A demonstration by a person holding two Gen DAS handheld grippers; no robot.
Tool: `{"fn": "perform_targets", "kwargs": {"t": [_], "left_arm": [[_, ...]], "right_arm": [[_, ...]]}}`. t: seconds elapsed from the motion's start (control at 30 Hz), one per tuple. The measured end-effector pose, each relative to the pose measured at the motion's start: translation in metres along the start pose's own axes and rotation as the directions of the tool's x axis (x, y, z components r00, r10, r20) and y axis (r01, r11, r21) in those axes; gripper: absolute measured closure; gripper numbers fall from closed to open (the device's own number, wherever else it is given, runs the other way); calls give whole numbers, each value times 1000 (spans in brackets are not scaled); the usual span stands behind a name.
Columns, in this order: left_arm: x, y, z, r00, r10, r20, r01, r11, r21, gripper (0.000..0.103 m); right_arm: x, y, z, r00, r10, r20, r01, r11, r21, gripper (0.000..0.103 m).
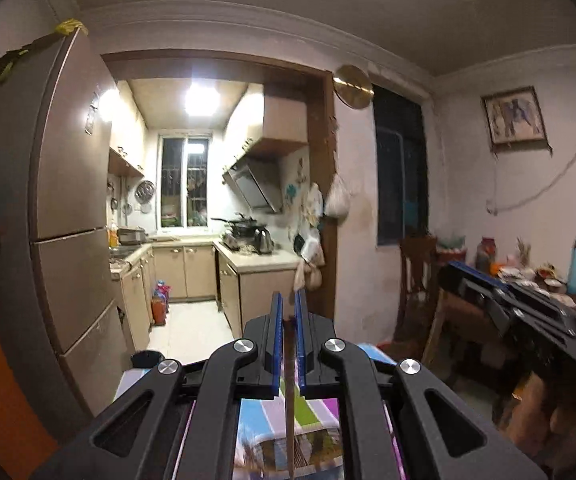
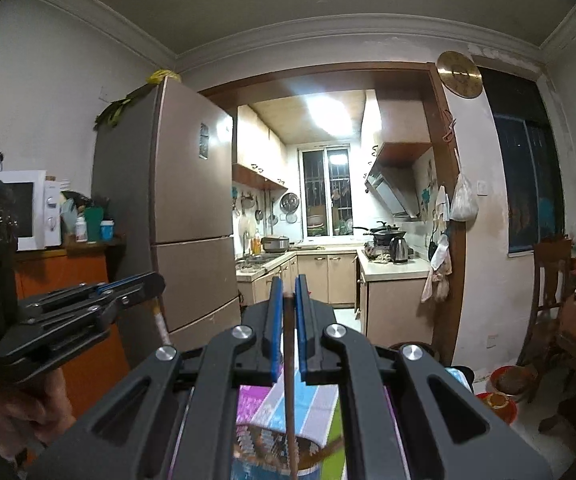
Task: Organize utensils
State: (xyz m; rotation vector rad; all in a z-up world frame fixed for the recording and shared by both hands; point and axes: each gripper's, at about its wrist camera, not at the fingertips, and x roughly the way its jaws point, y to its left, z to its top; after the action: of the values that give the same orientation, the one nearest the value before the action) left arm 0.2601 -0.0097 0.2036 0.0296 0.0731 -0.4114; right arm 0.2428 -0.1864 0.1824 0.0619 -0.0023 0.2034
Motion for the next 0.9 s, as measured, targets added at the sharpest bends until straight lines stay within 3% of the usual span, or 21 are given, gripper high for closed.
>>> {"fn": "perform_targets", "kwargs": {"t": [0.13,0.3,0.53,0.7,0.77,0.8,0.9], "left_arm": [[37,2,-5,999,31,19,-31,999,-8,96],[67,0,-38,998,50,-25,-50,999,13,96],[88,6,-92,995,61,-83,-59,998,18,96],[92,9,-116,990,85,-116,-86,996,-2,96],[86,11,-116,990,87,-114,-88,996,0,96],[84,11,-113,990,92,-108,-92,996,1,96],[63,16,-92,994,99,-53,-99,995,-7,95]], "right_arm": [[25,-5,-6,1000,-14,13,14,1000,24,98],[56,-14,-33,1000,-15,-20,17,997,78,98],[80,-26,-83,994,8,-111,10,987,159,98],[82,-32,-112,985,-27,-172,58,983,175,97],[78,-35,-111,983,-52,-174,83,981,176,84],[72,-39,-107,985,-63,-161,93,978,185,65],[42,-48,-86,992,-91,-92,107,978,178,62]]}}
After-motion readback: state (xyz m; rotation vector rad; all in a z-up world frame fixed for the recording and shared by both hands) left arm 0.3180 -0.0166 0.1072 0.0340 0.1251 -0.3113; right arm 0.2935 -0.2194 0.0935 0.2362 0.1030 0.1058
